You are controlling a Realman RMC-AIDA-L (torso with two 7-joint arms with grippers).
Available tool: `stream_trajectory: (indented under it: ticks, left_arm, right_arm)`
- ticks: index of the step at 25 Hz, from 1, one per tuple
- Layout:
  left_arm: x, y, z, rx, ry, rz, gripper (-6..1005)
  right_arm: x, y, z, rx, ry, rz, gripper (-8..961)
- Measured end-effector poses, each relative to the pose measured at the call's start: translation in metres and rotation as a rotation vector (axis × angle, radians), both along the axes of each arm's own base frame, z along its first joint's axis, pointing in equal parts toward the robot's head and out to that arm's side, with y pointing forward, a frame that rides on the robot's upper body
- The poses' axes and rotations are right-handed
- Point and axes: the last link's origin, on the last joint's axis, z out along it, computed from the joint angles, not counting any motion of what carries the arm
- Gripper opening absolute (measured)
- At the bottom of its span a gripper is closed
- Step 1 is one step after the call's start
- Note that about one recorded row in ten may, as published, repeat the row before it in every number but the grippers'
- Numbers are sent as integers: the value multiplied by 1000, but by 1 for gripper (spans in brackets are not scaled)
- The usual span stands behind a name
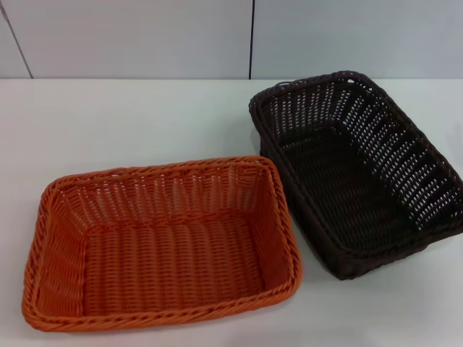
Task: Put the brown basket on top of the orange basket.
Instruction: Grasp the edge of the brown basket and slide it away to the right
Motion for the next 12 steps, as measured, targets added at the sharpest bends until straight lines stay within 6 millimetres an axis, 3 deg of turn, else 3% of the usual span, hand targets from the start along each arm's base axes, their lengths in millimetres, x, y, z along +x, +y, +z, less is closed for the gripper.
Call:
stream_trajectory:
  ticks: [5,12]
  left_arm:
    - [-6,-7,1,6,-1,16,545]
    - [-6,-8,3,9,2,15,545]
  right_arm:
    - [-23,6,4,-155,-28,-41,791]
    - [-39,15,8,-317,-48,-113,790]
